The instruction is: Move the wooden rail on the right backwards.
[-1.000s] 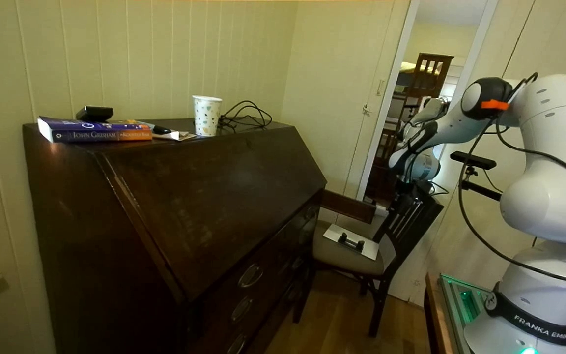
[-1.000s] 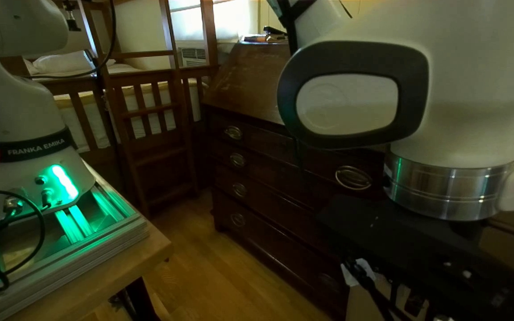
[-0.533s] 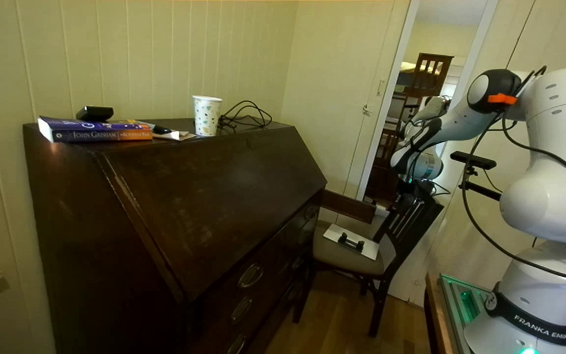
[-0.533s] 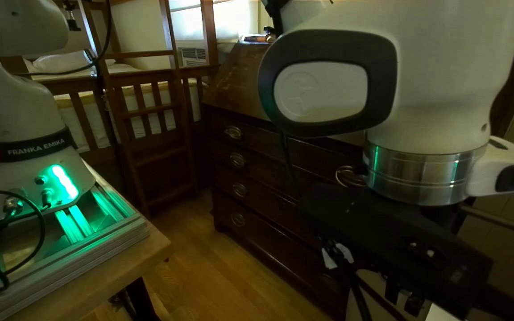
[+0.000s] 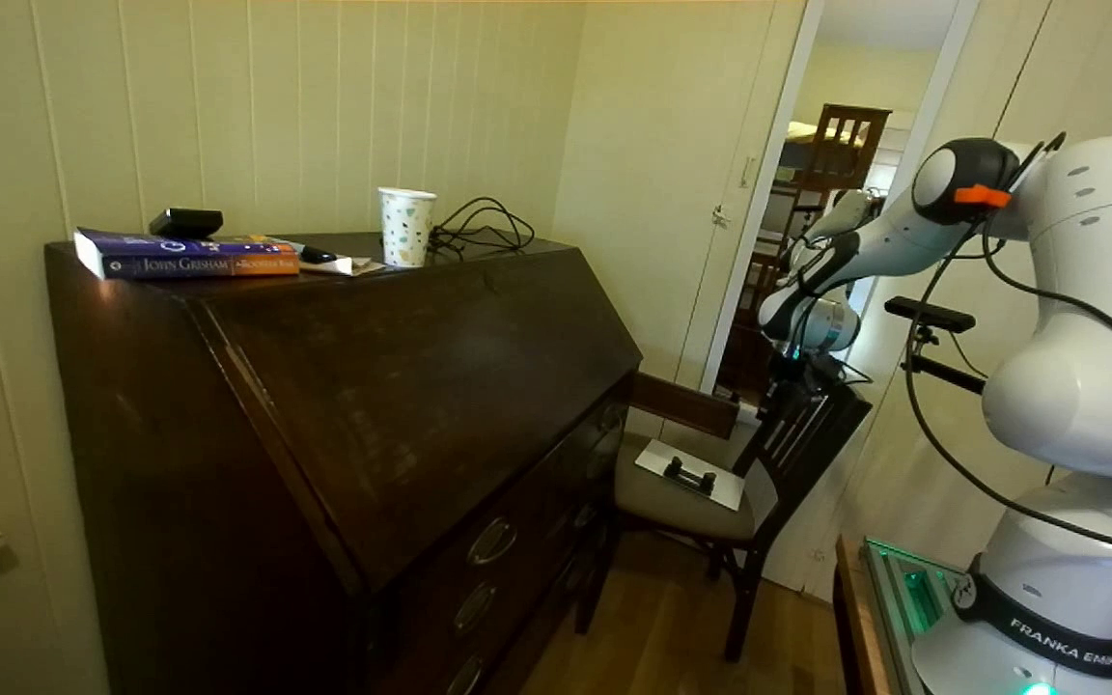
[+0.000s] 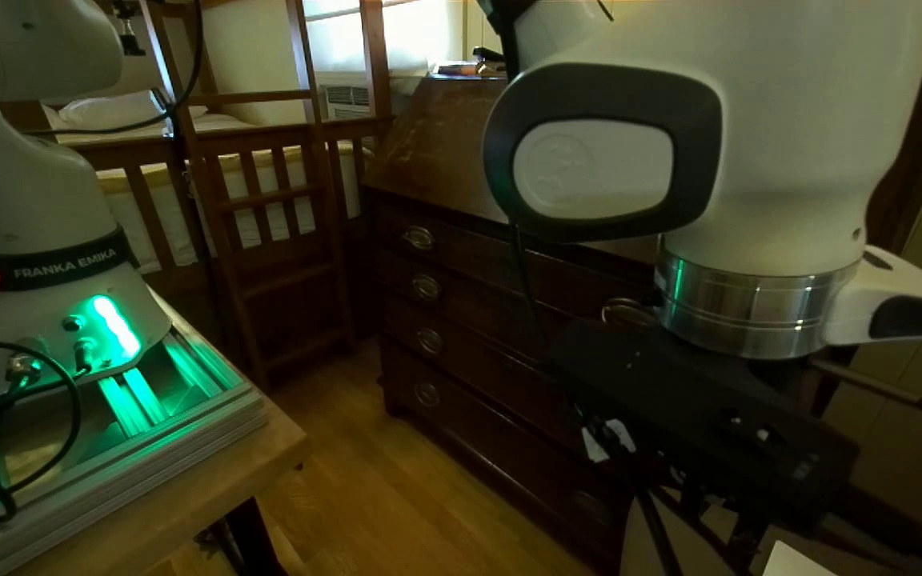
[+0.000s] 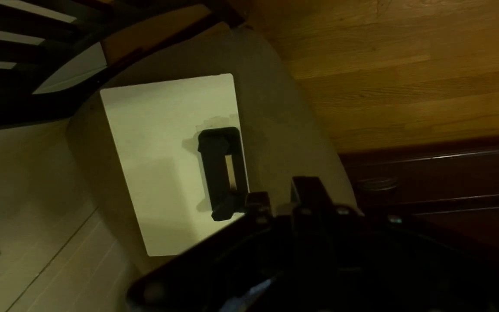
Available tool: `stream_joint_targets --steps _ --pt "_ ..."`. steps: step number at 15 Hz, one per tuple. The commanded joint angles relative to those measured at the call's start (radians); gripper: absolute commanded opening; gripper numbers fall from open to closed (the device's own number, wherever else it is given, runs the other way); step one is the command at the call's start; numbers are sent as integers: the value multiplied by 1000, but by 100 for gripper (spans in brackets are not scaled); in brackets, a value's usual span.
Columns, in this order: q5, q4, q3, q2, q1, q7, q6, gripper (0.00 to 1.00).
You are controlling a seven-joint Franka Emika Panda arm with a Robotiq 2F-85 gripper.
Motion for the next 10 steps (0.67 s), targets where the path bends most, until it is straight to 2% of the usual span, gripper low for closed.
stream_joint_targets --steps 1,7,10 --pt "51 101 14 59 12 4 -90 0" --pt "19 214 -84 124 96 200 -70 0" --pt "11 269 -120 162 116 273 -91 0"
